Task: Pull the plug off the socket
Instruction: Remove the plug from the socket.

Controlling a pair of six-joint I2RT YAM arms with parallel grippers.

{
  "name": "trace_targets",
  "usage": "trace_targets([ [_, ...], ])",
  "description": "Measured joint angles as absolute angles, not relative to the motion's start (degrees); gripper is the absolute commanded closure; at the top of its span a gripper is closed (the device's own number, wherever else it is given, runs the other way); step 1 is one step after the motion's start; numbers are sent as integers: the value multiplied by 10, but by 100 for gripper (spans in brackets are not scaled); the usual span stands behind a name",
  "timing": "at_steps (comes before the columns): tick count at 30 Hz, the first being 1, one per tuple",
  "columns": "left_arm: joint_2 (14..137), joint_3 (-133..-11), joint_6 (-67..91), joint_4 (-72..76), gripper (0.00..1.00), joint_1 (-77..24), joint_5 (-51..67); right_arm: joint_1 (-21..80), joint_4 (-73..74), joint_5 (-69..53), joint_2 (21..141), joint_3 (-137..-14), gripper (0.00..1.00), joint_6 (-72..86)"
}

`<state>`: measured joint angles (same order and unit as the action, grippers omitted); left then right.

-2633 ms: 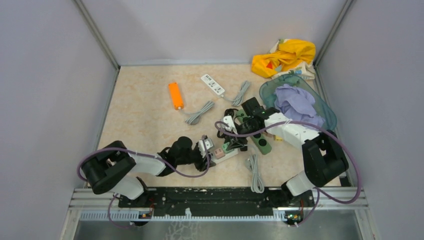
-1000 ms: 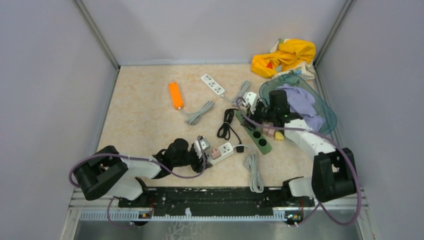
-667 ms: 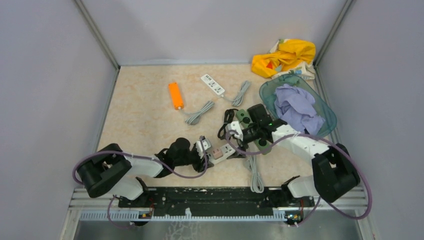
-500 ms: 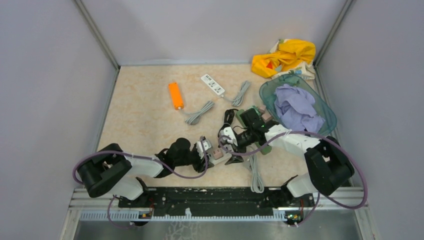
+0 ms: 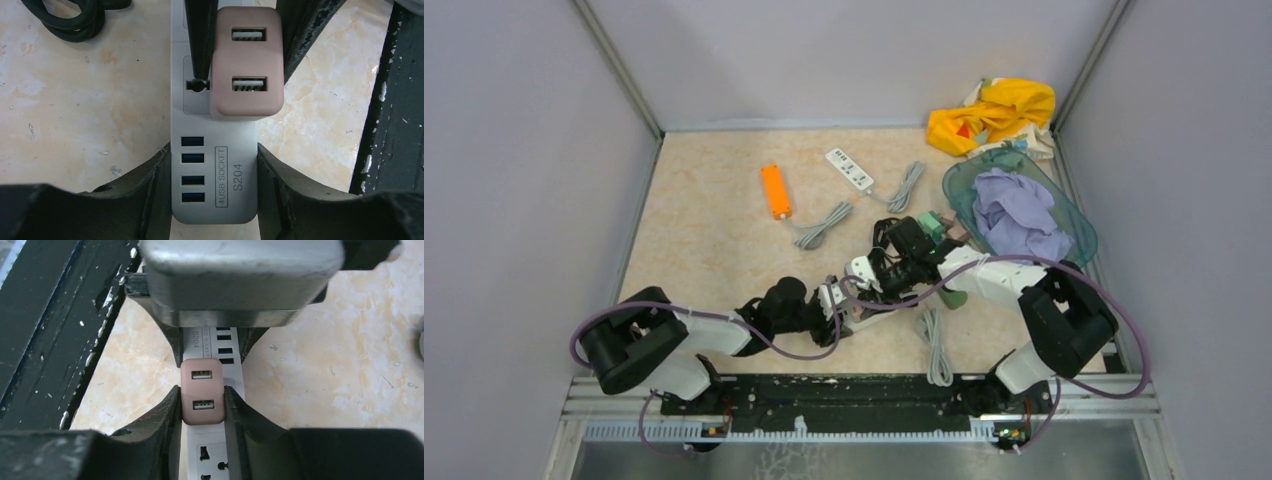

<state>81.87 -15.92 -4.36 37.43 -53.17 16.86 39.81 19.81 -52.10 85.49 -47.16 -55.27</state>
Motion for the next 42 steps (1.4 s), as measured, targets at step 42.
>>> trace_targets([
  [42,816,-159,-41,383,100,-536,163,360,246,-578,853,-476,100,-583],
])
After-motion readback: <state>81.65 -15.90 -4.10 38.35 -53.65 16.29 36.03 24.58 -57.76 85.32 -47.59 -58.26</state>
